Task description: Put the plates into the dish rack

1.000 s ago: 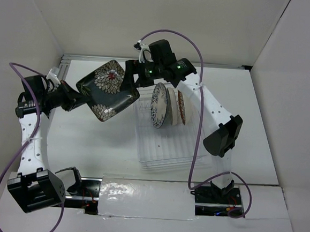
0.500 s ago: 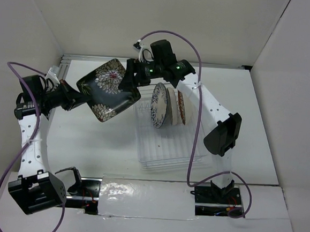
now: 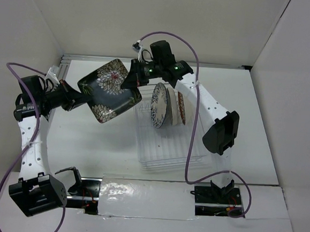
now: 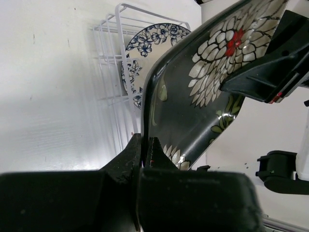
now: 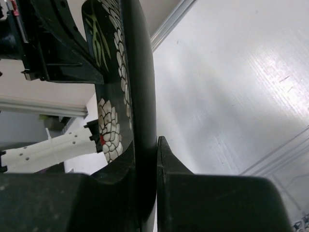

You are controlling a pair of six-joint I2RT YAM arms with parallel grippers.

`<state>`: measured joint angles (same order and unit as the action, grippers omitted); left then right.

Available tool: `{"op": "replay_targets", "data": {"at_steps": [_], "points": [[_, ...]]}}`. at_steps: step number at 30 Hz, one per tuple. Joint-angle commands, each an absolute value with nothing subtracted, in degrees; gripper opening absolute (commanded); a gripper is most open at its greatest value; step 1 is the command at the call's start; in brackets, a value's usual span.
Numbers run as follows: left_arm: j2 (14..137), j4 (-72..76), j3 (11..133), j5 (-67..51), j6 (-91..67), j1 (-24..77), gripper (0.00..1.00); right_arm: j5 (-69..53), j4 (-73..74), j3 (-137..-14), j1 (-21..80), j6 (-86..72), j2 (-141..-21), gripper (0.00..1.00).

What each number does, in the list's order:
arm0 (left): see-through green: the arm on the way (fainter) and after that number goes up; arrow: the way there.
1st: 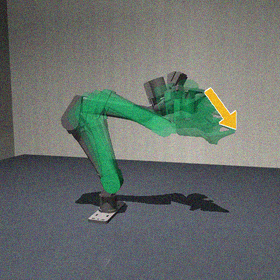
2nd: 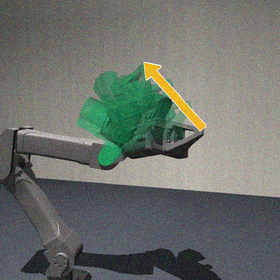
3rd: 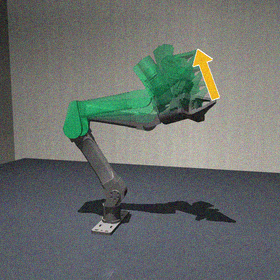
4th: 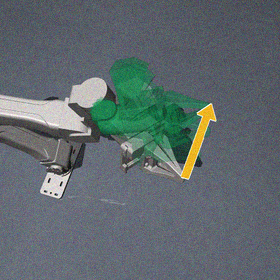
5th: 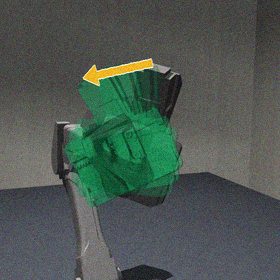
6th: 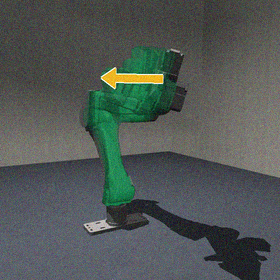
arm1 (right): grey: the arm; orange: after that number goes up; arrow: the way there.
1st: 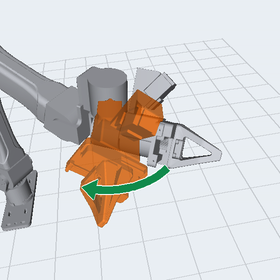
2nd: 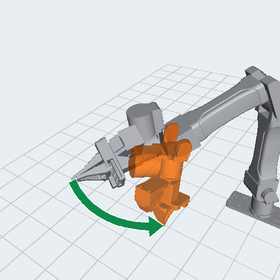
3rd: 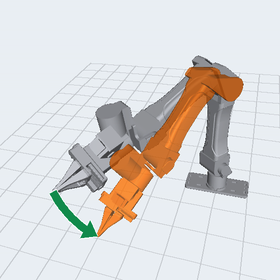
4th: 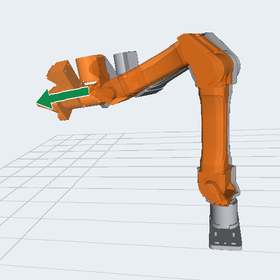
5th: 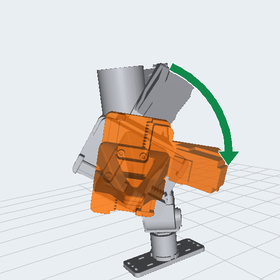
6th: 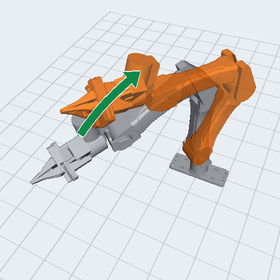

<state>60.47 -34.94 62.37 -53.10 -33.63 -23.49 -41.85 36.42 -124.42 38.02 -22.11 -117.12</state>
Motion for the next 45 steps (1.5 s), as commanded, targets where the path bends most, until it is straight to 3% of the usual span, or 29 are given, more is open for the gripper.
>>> {"op": "replay_targets", "data": {"at_steps": [1, 4, 6, 7, 8, 10, 12, 18, 24, 32, 45], "points": [[58.71, -29.09, 63.28, -59.41, -34.28, -23.20, 0.00, -40.17, 33.75, -121.73, 38.23, -24.16, -112.25, 0.00], [59.41, -29.27, 63.19, -59.33, -34.10, -23.20, 0.03, -34.47, 36.98, -121.29, 38.41, -25.22, -109.08, 0.00], [59.85, -30.14, 63.72, -58.89, -34.01, -23.20, 0.28, -24.65, 39.45, -121.73, 38.67, -26.19, -107.41, 0.00], [60.20, -30.49, 63.89, -58.36, -34.01, -23.20, 0.53, -20.26, 41.12, -122.86, 38.93, -26.63, -105.92, 0.00], [60.12, -30.85, 63.90, -57.84, -34.01, -23.20, 0.66, -9.95, 45.48, -123.74, 39.28, -27.59, -105.47, 0.00], [59.07, -31.20, 63.90, -55.38, -34.01, -23.20, 0.89, -1.45, 49.98, -125.15, 39.81, -28.56, -103.11, 0.00], [58.19, -31.81, 63.63, -52.49, -34.19, -23.20, 0.96, 9.86, 51.67, -124.46, 40.60, -29.79, -101.08, 0.00], [57.48, -34.97, 65.30, -46.68, -34.28, -23.20, 0.97, 32.31, 61.61, -125.34, 41.22, -33.40, -96.77, 0.00], [57.75, -35.42, 65.30, -46.49, -35.16, -23.20, 0.96, 38.66, 64.69, -126.56, 43.85, -32.79, -96.85, 0.00], [58.27, -35.07, 64.78, -46.67, -34.81, -23.20, 0.96, 44.20, 68.64, -130.43, 49.30, -30.94, -100.28, 0.00], [60.38, -34.37, 64.07, -47.37, -34.37, -23.20, 0.96, 43.16, 70.49, -129.99, 51.07, -30.41, -105.20, 0.00]]}}
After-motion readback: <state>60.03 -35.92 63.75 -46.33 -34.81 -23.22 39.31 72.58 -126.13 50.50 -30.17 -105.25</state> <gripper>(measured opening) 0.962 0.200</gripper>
